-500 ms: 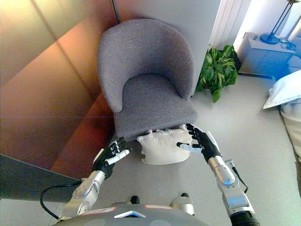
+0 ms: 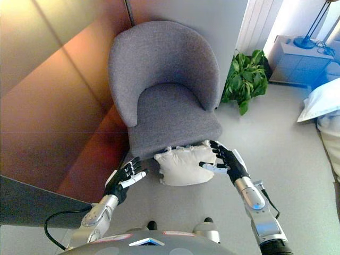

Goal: Pick up the pillow and put it on the sofa.

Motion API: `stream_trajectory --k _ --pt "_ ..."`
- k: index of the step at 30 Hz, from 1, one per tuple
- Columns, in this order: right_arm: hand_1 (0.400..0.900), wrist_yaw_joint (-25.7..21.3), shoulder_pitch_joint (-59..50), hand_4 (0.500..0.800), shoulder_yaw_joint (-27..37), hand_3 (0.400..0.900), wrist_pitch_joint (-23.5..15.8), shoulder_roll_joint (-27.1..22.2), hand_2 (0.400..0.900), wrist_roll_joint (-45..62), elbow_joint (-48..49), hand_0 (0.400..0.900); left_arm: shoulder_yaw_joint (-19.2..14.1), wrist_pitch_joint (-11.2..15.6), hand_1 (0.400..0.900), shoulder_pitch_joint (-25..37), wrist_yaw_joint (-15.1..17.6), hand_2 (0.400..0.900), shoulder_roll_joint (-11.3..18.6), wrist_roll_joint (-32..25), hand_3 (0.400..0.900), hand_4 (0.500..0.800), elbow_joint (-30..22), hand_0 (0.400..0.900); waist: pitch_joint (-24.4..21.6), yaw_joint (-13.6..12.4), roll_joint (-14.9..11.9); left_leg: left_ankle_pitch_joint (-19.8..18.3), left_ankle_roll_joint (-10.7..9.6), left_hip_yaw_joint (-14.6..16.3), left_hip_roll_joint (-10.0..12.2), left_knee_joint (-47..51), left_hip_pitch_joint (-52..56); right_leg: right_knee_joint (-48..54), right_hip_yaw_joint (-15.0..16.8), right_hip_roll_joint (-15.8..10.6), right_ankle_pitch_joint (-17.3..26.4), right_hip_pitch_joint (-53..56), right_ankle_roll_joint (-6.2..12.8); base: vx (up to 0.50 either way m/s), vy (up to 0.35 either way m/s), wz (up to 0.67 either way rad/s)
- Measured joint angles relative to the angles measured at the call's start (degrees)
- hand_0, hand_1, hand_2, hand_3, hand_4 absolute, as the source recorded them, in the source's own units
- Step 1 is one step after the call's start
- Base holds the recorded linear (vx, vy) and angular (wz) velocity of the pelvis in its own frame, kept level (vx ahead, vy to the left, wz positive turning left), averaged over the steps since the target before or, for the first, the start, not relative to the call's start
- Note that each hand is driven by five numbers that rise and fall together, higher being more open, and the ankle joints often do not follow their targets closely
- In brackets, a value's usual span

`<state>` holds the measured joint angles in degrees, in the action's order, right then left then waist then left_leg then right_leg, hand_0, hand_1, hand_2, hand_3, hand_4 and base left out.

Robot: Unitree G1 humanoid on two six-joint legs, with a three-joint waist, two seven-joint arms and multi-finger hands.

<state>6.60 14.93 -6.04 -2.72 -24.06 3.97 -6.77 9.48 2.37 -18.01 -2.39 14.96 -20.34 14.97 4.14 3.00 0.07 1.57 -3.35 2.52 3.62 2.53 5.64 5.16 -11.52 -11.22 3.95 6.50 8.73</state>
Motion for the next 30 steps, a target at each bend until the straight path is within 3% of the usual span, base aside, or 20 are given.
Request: stream_trajectory --k 2,5,7,10,11,12,13,14,16,17,19,21,23,24,25,26,27,28,29,30 --pt "0.9 -0.07 -0.06 0.8 -0.18 0.9 0.0 -0.04 0.9 0.15 0.0 0.9 0.0 0.0 0.9 0.11 0.37 0.9 0.06 -0.04 0.9 0.8 0.01 0.9 0.43 -0.1 0.02 -0.34 -0.51 -0.19 0.41 -1.74 -0.95 -0.05 0.03 0.36 -0.02 -0.26 -0.15 -0.03 -0.182 -0.13" --pt "0.9 -0.27 -1.48 0.8 -0.55 0.9 -0.08 0.03 0.9 0.86 -0.08 0.9 -0.02 0.03 0.9 1.8 0.65 0.9 0.73 -0.07 0.9 0.8 0.23 0.9 3.43 -0.75 -0.23 -2.34 -1.49 -0.34 1.71 -11.1 -4.99 -2.26 -0.08 1.6 -0.99 -0.91 -1.91 -0.02 -0.141 -0.03" --pt "0.9 -0.48 -2.63 0.8 -0.47 0.9 -0.1 -0.17 0.9 0.86 -0.08 0.9 -0.02 0.02 0.9 3.44 0.66 0.9 0.94 -0.18 0.9 0.8 0.36 0.9 5.93 -1.92 -1.24 -1.86 -1.28 -1.0 1.88 -22.38 -10.16 -2.27 0.22 1.69 -0.56 -0.57 -2.73 0.08 -0.029 -0.02" --pt "0.9 -1.93 -3.63 0.8 -0.39 0.9 -0.18 -0.51 0.9 0.87 -0.04 0.9 0.04 0.03 0.9 3.46 0.65 0.9 0.59 -0.66 0.9 0.8 0.31 0.9 6.21 -1.87 -1.35 0.96 -0.87 -1.99 1.89 -26.66 -13.82 0.29 -0.15 1.55 -0.28 -0.25 -3.11 0.16 0.032 -0.04" --pt "0.9 -2.46 -4.35 0.8 -0.42 0.9 -0.25 -1.36 0.9 0.9 0.06 0.9 0.02 0.09 0.9 3.5 0.7 0.9 -0.12 -0.78 0.9 0.8 0.32 0.9 5.93 -2.69 0.53 0.56 0.17 -1.76 3.17 -23.45 -13.69 -1.87 -0.51 2.48 -0.55 -1.54 -2.92 0.23 0.078 -0.07" --pt "0.9 -2.82 -4.5 0.8 -0.14 0.9 -0.82 -4.1 0.9 1.07 0.95 0.9 0.26 0.16 0.9 3.65 0.7 0.9 -1.38 -0.8 0.9 0.8 -0.19 0.9 5.21 -3.2 5.5 -4.98 3.02 -1.21 7.23 -17.49 -13.22 -14.86 -1.38 5.72 -5.63 -7.29 -4.79 0.25 0.117 -0.11" --pt "0.9 -3.35 -5.92 0.8 -0.34 0.9 -1.1 -3.3 0.9 1.1 -0.58 0.9 0.22 0.73 0.9 4.53 0.75 0.9 -0.11 -0.83 0.9 0.8 -0.4 0.9 6.32 -4.16 3.77 -4.66 -4.84 -1.3 7.04 -16.77 -12.84 -27.58 -0.79 4.02 -13.47 -11.65 -4.53 0.27 0.148 -0.16" --pt "0.9 -3.34 -6.23 0.8 -0.75 0.9 -1.03 -2.3 0.9 1.07 -1.68 0.9 0.27 0.77 0.9 5.66 1.3 0.9 1.16 -0.79 0.9 0.8 -0.08 0.9 7.16 -4.34 1.41 -4.09 -5.02 -0.94 5.26 -15.88 -11.58 -32.01 -0.92 2.31 -17.2 -13.84 -6.68 0.27 0.156 -0.2" --pt "0.9 -4.04 -6.44 0.8 -0.38 0.9 -1.08 -1.86 0.9 1.05 -4.18 0.9 0.78 0.29 0.9 5.62 1.98 0.9 0.83 -0.81 0.9 0.8 0.84 0.9 6.91 -4.76 1.48 -3.61 -4.37 -1.06 4.78 -18.65 -14.19 -28.94 0.95 3.78 -16.48 -12.48 -7.32 0.26 0.154 -0.26" --pt "0.9 -5.0 -6.69 0.8 -0.39 0.9 -1.05 -1.9 0.9 1.03 -4.86 0.9 0.92 0.32 0.9 6.16 2.01 0.9 0.79 -0.81 0.9 0.8 0.9 0.9 7.14 -4.91 0.88 -3.64 -4.29 -0.19 2.75 -16.73 -15.63 -26.41 1.82 3.69 -14.96 -12.41 -7.51 0.27 0.172 -0.35" --pt "0.9 -5.25 -7.8 0.8 -0.51 0.9 -1.05 -2.2 0.9 0.94 -4.96 0.9 1.09 0.43 0.9 6.9 2.75 0.9 0.64 -0.82 0.9 0.8 0.93 0.9 7.55 -5.76 0.44 -2.33 -3.25 1.52 0.45 -9.95 -17.01 -17.78 2.58 4.49 -10.13 -10.92 -7.03 0.31 0.198 -0.35" --pt "0.9 -5.3 -8.41 0.8 -0.54 0.9 -1.06 -1.26 0.9 0.82 -4.89 0.9 1.1 0.37 0.9 6.95 3.54 0.9 0.54 -0.86 0.9 0.8 1.41 0.9 7.36 -6.82 0.99 -0.62 -1.02 2.97 0.82 -6.43 -15.02 -9.77 3.34 6.15 -6.66 -6.99 -6.49 0.42 0.22 -0.03" --pt "0.9 -5.49 -8.98 0.8 -0.67 0.9 -1.14 -0.36 0.9 0.81 -4.97 0.9 1.11 0.36 0.9 7.66 4.19 0.9 0.6 -0.86 0.9 0.8 1.72 0.9 7.4 -6.71 0.53 1.59 1.25 4.21 0.94 -8.01 -14.49 -6.74 2.93 5.88 -6.61 -4.75 -6.34 0.46 0.217 -0.09" --pt "0.9 -5.57 -9.57 0.8 -0.96 0.9 -1.1 -0.05 0.9 0.82 -5.16 0.9 1.19 0.31 0.9 8.41 4.51 0.9 0.84 -0.85 0.9 0.8 1.87 0.9 7.31 -7.61 0.27 1.57 3.57 5.48 0.94 -10.03 -14.52 -6.53 2.71 5.01 -6.9 -3.92 -5.84 0.36 0.222 -0.05" --pt "0.9 -5.88 -10.63 0.8 -1.85 0.9 -1.11 0.3 0.9 0.83 -5.41 0.9 1.18 0.34 0.9 9.33 4.92 0.9 1.41 -0.84 0.9 0.8 1.95 0.9 7.15 -8.91 0.07 -0.12 4.51 7.4 1.12 -10.71 -14.59 -13.83 1.3 3.58 -9.83 -5.75 -7.84 0.35 0.276 0.22" --pt "0.9 -5.97 -11.02 0.8 -2.7 0.9 -1.15 0.88 0.9 0.83 -5.39 0.9 1.13 0.35 0.9 10.14 5.18 0.9 2.39 -0.81 0.9 0.8 1.88 0.9 6.72 -9.03 -0.73 -0.49 5.36 9.06 0.83 -11.52 -14.61 -22.92 0.5 1.24 -12.17 -7.44 -6.79 0.31 0.323 0.4" --pt "0.9 -5.8 -10.8 0.8 -3.07 0.9 -1.18 1.67 0.9 0.81 -5.09 0.9 1.05 0.38 0.9 11.16 5.37 0.9 3.51 -0.76 0.9 0.8 1.91 0.9 5.85 -9.22 -2.12 -1.78 6.27 9.02 -1.08 -11.49 -14.39 -30.52 0.54 -1.4 -13.37 -8.13 -4.79 0.25 0.367 0.41" --pt "0.9 -5.98 -10.93 0.8 -3.14 0.9 -1.18 2.32 0.9 0.82 -5.06 0.9 1.0 0.43 0.9 12.22 5.69 0.9 4.41 -0.76 0.9 0.8 1.82 0.9 5.29 -8.2 -3.23 -1.5 6.75 8.93 -2.44 -11.42 -14.3 -36.68 0.33 -3.92 -13.73 -9.1 -4.46 0.3 0.467 0.24" --pt "0.9 -5.97 -11.31 0.8 -3.35 0.9 -1.19 2.59 0.9 0.82 -5.07 0.9 1.03 0.47 0.9 13.4 5.87 0.9 5.4 -0.76 0.9 0.8 1.85 0.9 5.12 -7.72 -3.79 -1.31 7.09 8.58 -3.45 -11.57 -13.93 -42.34 0.41 -5.4 -12.6 -9.96 -4.28 0.32 0.412 0.14" --pt "0.9 -6.11 -12.14 0.8 -3.45 0.9 -1.04 3.08 0.9 0.81 -5.15 0.9 0.71 0.5 0.9 14.64 6.25 0.9 6.21 -0.77 0.9 0.8 1.8 0.9 5.57 -7.74 -4.04 -2.07 7.47 8.89 -4.13 -12.25 -13.5 -44.36 0.37 -5.13 -9.23 -10.6 -3.56 0.25 0.277 0.06"
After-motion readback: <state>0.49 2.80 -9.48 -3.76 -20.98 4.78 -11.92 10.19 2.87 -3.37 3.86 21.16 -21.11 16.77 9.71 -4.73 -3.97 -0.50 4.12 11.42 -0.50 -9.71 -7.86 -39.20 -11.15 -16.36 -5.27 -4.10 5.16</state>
